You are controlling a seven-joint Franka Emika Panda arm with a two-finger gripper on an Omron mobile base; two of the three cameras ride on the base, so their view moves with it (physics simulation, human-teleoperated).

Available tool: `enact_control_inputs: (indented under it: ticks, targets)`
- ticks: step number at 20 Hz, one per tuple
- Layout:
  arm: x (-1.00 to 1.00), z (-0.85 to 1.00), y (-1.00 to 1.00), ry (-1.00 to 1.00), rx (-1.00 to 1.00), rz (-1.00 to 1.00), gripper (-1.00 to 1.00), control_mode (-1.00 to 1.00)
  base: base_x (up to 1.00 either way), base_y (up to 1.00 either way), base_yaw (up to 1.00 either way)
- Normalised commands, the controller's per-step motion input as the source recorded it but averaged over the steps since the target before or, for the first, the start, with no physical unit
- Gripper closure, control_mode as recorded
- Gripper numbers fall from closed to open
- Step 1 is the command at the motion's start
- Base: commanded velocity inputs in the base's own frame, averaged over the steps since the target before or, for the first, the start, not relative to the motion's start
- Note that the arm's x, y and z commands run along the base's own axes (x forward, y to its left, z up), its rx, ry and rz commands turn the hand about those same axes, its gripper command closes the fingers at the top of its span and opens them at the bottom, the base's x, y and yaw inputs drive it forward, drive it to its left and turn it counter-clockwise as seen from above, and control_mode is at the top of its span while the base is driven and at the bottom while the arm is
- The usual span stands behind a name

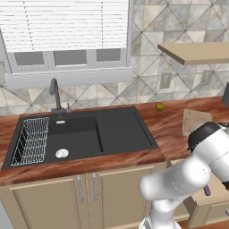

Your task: Open the drawer on the right and place the cutting tools on the cutting board.

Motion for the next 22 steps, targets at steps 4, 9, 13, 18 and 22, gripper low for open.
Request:
enact_control_inputs:
  ticks: [4,9,13,18,22]
  targets:
    - [0.0,0.0,0.0,0.0,0.0,0.0,-1.0,-1.0,0.0,0.0,0.0]
    - [0.0,-0.15,0.0,0.0,0.0,0.0,-1.0,-1.0,0.0,0.0,0.0]
    - [0.0,-0.28,0.0,0.0,0.0,0.0,-1.0,-1.0,0.0,0.0,0.0]
    - [0.0,-0.19,-0.09,-0.05,0.0,0.0,-1.0,-1.0,0.0,0.0,0.0]
    - [-0.06,-0.22,-0.21,-0.1,0.0,0.03,-1.0,-1.0,0.0,0.0,0.0]
